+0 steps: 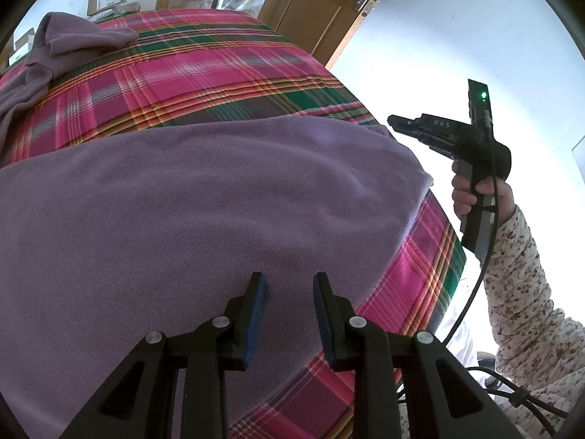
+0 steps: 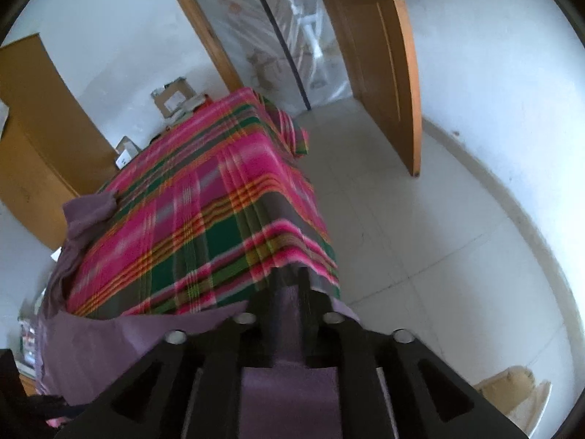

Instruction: Fold clothes

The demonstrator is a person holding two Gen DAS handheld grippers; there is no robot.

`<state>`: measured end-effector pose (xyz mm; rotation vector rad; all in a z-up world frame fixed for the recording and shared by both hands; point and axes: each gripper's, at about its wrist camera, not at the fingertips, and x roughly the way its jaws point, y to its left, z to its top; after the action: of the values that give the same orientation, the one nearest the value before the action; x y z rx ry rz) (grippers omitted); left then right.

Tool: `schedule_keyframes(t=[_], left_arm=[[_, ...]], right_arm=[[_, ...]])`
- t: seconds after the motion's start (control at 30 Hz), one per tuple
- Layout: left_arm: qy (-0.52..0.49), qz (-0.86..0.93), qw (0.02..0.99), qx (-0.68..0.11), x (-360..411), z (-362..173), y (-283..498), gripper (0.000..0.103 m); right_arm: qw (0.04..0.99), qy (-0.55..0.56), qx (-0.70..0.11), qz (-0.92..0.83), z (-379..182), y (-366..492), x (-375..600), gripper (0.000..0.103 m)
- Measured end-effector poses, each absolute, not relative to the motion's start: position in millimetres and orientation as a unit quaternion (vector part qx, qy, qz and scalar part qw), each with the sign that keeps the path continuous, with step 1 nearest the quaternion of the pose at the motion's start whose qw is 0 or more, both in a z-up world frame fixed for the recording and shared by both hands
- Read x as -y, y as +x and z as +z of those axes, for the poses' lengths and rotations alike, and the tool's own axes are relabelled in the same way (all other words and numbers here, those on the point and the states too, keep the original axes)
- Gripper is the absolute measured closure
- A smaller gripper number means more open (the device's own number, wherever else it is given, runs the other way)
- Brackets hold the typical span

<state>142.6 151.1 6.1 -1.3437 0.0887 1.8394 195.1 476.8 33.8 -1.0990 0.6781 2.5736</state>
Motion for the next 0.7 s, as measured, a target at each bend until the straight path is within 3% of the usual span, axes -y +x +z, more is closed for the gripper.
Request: schedule_keyframes(t=[0.2,0.3,0.33,0.7], left_arm=[[-0.535,0.733,0.419,-0.035,-151.7,7.8,142.3,0.076],[-0.536,0.733,0.419,-0.033,-151.4,8.3,142.1,0.076],[-0.536,0.732,0.419,-0.033,-151.4,8.6,142.2,0.076],[-0.535,0.732,0.419,-0.032,-150.5,9.3,142.4,0.076]], right_arm=[[0.126,-0.394,-0.233,0.88,25.8,196.5,-471.8,0.075],[0.147,-0.4,-0.186,0.885,27.0,196.1,-464.0,0.097],[0.151,-0.402,-0.173,0.887,27.3,196.0,-461.4,0.1],[0.176,-0.375,-0.167,0.895,36.5,191.6,-466.1,0.102]])
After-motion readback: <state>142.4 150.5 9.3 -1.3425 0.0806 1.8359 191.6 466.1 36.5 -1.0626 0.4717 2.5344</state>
